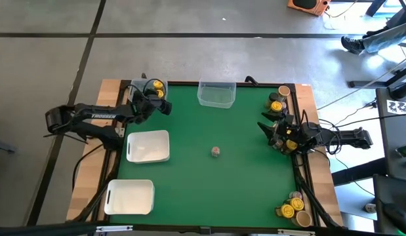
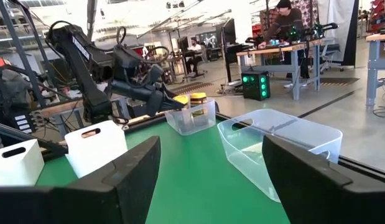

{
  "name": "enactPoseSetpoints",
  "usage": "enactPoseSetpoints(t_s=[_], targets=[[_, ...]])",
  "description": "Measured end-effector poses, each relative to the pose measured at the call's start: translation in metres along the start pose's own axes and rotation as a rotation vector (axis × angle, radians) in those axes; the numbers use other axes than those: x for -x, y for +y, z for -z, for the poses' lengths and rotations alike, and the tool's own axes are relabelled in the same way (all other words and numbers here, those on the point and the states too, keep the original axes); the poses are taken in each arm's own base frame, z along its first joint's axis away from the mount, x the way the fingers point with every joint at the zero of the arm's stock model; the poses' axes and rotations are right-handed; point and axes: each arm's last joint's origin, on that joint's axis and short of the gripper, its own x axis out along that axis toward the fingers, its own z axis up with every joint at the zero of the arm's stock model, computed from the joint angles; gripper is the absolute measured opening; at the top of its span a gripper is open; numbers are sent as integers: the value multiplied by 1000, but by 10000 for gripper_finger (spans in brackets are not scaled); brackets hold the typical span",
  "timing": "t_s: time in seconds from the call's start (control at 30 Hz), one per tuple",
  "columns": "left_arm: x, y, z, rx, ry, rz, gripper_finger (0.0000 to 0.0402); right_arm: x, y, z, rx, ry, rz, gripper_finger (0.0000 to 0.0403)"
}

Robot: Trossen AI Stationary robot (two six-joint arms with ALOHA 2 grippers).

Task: Sort spices by type
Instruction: Put the yellow seasoning bottle into the left transparent bin, then put the brown seasoning bottle into the right transparent bin

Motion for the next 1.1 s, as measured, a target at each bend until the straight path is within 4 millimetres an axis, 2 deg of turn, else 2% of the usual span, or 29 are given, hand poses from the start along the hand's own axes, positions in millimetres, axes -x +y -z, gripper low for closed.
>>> enactPoseSetpoints(t_s=[0.3, 0.4, 0.5, 0.7, 0.87, 1.1], targets=[[29, -1, -44, -111, -54, 65, 297, 0, 1, -4, 34, -42, -6, 280], [43, -5, -57, -131, -90, 166, 298, 0, 2, -6, 31, -52, -40, 280], [59, -12, -65, -138, -135, 337, 298, 0, 3, -5, 33, -44, -98, 280], [92, -36, -64, -150, -213, 655, 299, 0, 7, -5, 22, -28, -213, 280], [119, -67, -52, -198, -269, 863, 299, 1, 8, -5, 9, -18, -271, 280], [131, -116, -30, -213, -293, 1001, 299, 1, 10, -4, 11, -10, -311, 280]])
